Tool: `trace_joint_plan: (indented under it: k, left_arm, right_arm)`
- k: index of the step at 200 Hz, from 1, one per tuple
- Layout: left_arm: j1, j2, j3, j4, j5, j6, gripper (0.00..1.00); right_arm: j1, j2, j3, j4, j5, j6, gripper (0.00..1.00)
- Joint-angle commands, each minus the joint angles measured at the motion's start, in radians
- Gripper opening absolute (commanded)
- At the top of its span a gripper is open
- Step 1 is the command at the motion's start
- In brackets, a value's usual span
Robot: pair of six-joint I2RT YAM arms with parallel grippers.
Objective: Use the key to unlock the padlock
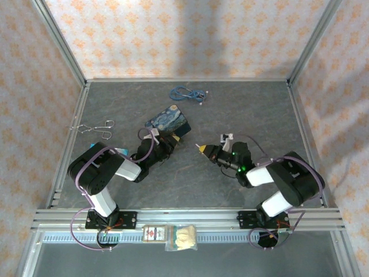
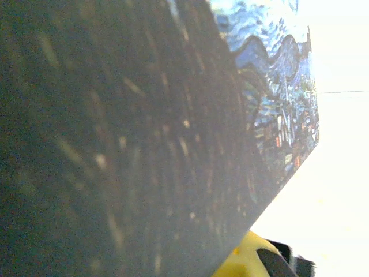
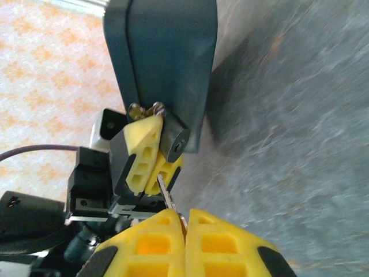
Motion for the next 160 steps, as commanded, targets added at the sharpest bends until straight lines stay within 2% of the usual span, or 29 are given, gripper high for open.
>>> trace_joint_plan:
  k: [1, 65, 160]
  left_arm:
    - [0.004, 0.006, -0.009, 0.209, 0.076, -0.114, 0.00]
    - [0.004, 0.010, -0.025, 0.272, 0.078, -0.143, 0.00]
    - [-0.001, -0.004, -0.015, 0.248, 0.084, -0.133, 0.00]
  right_arm:
    - [0.048, 0.057, 0.013, 0.217, 0.000, 0.107, 0.00]
    - [0.099, 0.230, 0.055, 0.441, 0.006, 0.205, 0.00]
    - [0.100, 0.257, 0.098, 0.402, 0.029, 0.162, 0.00]
